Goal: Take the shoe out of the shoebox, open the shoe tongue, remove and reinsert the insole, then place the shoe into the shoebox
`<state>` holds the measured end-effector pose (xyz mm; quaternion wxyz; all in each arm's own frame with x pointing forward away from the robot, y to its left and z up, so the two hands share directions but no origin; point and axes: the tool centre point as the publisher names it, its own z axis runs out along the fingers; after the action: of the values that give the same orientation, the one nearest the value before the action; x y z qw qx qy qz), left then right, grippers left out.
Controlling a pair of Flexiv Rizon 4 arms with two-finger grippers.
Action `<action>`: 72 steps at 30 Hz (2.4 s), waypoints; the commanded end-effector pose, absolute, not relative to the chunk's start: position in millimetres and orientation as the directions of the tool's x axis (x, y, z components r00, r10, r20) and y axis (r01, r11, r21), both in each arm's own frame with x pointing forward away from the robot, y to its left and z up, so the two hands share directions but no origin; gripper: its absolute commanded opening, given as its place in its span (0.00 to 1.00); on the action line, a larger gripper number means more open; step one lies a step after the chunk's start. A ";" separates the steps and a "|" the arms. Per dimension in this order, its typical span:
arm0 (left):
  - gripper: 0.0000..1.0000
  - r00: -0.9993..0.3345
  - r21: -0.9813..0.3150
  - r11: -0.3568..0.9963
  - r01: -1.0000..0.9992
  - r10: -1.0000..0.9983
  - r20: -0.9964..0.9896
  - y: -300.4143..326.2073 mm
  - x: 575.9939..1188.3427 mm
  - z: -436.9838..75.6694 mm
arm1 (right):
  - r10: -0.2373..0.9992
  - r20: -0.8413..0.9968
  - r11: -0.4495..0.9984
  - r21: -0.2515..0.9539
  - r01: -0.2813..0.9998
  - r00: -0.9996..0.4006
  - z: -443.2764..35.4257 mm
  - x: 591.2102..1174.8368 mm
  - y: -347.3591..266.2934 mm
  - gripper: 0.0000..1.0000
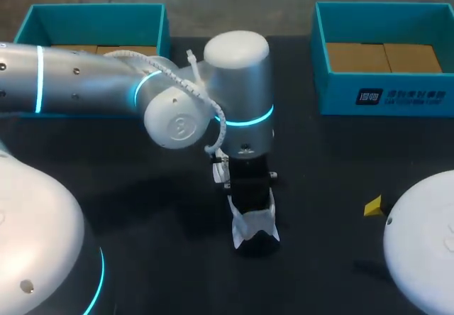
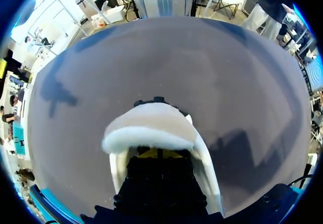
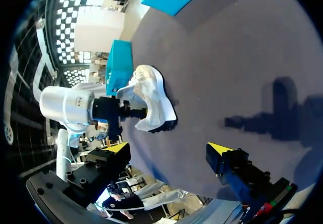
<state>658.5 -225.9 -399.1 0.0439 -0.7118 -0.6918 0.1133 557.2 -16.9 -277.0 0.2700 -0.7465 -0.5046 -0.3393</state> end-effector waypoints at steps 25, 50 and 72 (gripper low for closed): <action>0.00 0.014 -0.099 -0.028 0.995 0.990 -0.143 -221.1 677.1 -355.7 | 0.572 0.777 -0.348 -0.058 0.936 0.261 -275.3 554.9 -16.1 1.00; 0.67 -0.004 -0.104 -0.008 0.995 0.993 -0.119 -223.6 702.8 -365.6 | 0.572 0.777 -0.348 -0.058 0.936 0.261 -275.3 554.9 -16.1 1.00; 0.93 -0.055 -0.112 0.041 0.993 0.992 -0.117 -211.6 720.7 -357.8 | 0.572 0.777 -0.348 -0.058 0.936 0.261 -275.3 554.9 -16.1 1.00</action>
<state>720.6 -218.7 -360.1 -0.0001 -0.6879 -0.7216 0.0781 557.1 -16.9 -276.5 0.2698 -0.7465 -0.5050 -0.3390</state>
